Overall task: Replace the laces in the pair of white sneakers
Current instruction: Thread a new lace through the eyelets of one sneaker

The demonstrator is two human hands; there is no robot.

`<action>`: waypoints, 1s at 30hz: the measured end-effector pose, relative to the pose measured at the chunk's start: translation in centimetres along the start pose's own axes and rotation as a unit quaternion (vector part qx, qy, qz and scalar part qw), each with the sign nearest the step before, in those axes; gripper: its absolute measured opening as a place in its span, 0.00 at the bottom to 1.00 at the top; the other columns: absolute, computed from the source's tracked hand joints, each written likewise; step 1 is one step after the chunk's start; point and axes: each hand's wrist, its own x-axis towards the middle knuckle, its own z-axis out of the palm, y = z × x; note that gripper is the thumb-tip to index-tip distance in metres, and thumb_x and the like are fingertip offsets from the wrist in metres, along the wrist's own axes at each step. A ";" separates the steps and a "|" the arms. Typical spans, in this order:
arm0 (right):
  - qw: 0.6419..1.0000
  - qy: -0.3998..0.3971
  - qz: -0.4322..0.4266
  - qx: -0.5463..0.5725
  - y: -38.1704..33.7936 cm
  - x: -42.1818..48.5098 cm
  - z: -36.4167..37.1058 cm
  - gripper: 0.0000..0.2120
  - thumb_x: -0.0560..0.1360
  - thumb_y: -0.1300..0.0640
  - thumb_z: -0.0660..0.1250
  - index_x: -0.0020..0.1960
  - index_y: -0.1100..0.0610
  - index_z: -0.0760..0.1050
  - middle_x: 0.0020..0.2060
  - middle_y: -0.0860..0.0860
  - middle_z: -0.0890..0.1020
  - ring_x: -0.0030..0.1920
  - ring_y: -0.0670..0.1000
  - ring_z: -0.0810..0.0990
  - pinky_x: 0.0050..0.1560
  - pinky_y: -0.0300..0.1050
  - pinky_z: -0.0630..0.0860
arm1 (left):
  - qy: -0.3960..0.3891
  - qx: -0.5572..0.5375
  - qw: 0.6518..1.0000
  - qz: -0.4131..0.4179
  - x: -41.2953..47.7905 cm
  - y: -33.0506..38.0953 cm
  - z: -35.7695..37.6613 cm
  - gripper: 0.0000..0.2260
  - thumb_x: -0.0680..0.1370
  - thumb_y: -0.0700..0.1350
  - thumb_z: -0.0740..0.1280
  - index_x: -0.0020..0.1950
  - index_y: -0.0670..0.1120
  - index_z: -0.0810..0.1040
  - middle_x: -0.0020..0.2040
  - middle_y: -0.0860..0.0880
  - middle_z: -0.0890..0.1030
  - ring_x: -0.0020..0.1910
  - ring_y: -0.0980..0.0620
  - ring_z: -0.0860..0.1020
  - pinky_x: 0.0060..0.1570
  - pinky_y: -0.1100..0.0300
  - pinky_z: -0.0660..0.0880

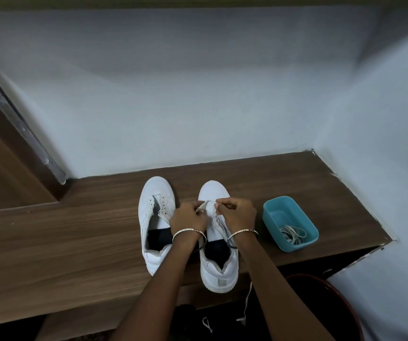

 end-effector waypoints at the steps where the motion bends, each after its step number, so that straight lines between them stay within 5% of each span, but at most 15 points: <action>1: 1.000 -0.001 -0.009 -0.005 0.0 0.0 0.1 0.05 0.69 0.63 0.77 0.44 0.57 0.87 0.35 0.49 0.86 0.37 0.44 0.85 0.45 0.35 0.79 | -0.002 -0.004 1.000 -0.009 0.1 -0.2 0.0 0.14 0.77 0.45 0.65 0.59 0.57 0.83 0.55 0.50 0.84 0.58 0.45 0.79 0.52 0.58 0.72; 5: 0.997 0.002 -0.055 -0.054 -0.2 0.2 0.6 0.03 0.68 0.63 0.77 0.40 0.57 0.86 0.33 0.47 0.85 0.33 0.39 0.82 0.39 0.27 0.75 | -0.005 -0.024 0.999 -0.027 0.4 -0.4 -0.3 0.11 0.77 0.47 0.67 0.57 0.57 0.83 0.54 0.53 0.84 0.57 0.48 0.79 0.51 0.59 0.70; 11: 0.977 -0.003 -0.109 -0.181 -0.6 0.2 1.6 0.04 0.70 0.60 0.72 0.39 0.55 0.86 0.38 0.49 0.86 0.41 0.50 0.83 0.42 0.41 0.75 | -0.017 -0.051 0.998 -0.037 0.6 -0.7 -0.5 0.10 0.77 0.46 0.68 0.55 0.56 0.84 0.52 0.52 0.85 0.56 0.48 0.80 0.51 0.59 0.71; 18: 0.977 -0.001 -0.127 -0.173 -0.2 0.3 1.6 0.04 0.71 0.62 0.73 0.40 0.56 0.85 0.39 0.50 0.86 0.41 0.50 0.82 0.42 0.37 0.71 | -0.019 -0.070 0.996 -0.044 0.8 -1.1 -0.4 0.10 0.76 0.46 0.69 0.55 0.56 0.84 0.52 0.53 0.85 0.55 0.48 0.80 0.53 0.59 0.72; 22: 0.982 0.007 -0.126 -0.142 0.3 0.4 1.8 0.03 0.70 0.62 0.74 0.39 0.56 0.85 0.38 0.50 0.85 0.39 0.46 0.80 0.40 0.26 0.68 | -0.020 -0.077 0.996 -0.046 0.8 -1.1 -0.4 0.09 0.76 0.47 0.69 0.54 0.56 0.84 0.51 0.54 0.85 0.54 0.50 0.80 0.55 0.57 0.74; 26: 0.985 0.003 -0.128 -0.120 0.6 0.6 2.0 0.02 0.70 0.62 0.75 0.40 0.55 0.85 0.37 0.49 0.85 0.39 0.48 0.82 0.45 0.41 0.79 | -0.018 -0.084 0.995 -0.047 0.8 -1.1 -0.3 0.09 0.76 0.47 0.69 0.54 0.56 0.84 0.51 0.54 0.85 0.54 0.50 0.81 0.55 0.57 0.74; 30: 0.985 -0.006 -0.115 -0.130 0.4 0.9 2.3 0.02 0.70 0.62 0.75 0.41 0.56 0.86 0.38 0.50 0.86 0.41 0.49 0.84 0.47 0.45 0.80 | -0.031 -0.078 0.996 -0.038 1.0 -1.5 -0.1 0.09 0.76 0.50 0.70 0.54 0.58 0.84 0.50 0.56 0.85 0.53 0.52 0.81 0.55 0.56 0.75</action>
